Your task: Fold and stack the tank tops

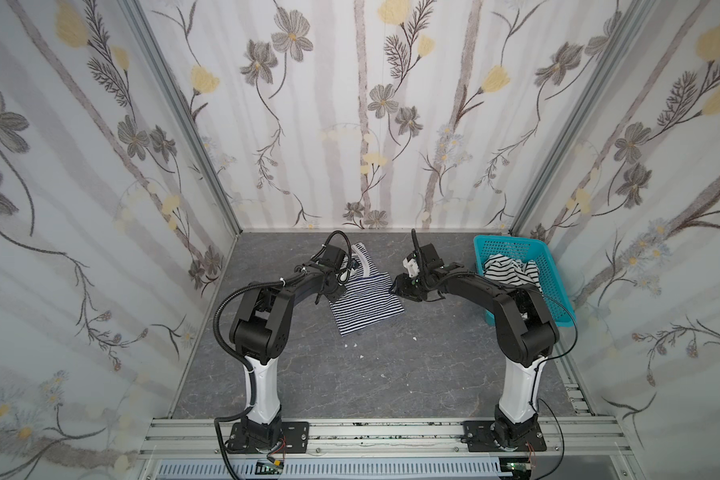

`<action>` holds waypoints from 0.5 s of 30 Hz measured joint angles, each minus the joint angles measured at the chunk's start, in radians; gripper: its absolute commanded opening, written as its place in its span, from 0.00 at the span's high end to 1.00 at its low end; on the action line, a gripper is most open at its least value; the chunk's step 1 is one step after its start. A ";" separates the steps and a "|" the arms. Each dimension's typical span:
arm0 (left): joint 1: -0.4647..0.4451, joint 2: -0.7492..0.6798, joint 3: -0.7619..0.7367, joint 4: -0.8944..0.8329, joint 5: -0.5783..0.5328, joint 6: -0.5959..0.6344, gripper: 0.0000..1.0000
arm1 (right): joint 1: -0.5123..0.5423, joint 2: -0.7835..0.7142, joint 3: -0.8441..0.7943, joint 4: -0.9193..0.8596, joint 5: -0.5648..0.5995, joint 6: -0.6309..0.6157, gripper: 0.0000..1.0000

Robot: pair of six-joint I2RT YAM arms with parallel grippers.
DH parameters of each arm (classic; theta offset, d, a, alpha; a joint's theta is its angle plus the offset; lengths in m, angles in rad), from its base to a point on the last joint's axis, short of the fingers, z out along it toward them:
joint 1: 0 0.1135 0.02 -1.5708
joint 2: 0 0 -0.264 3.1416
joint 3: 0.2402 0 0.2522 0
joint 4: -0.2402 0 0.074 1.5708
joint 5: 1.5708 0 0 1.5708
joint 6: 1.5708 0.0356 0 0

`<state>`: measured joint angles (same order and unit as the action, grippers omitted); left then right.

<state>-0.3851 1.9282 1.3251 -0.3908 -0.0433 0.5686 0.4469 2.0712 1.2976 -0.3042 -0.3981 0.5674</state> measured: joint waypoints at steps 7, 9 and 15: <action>-0.063 -0.197 -0.199 0.053 0.040 -0.023 0.52 | -0.009 -0.114 -0.232 0.118 -0.014 0.046 0.42; -0.094 -0.248 -0.264 0.069 0.040 -0.024 0.51 | -0.011 -0.121 -0.278 0.156 -0.026 0.064 0.42; -0.176 -0.373 -0.433 0.121 0.035 -0.029 0.45 | -0.024 -0.098 -0.364 0.322 -0.107 0.134 0.44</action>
<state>-0.5613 1.5551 0.8917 -0.2695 -0.0078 0.5400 0.4232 1.9728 0.9333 0.0174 -0.5053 0.7013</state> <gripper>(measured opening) 0.534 0.570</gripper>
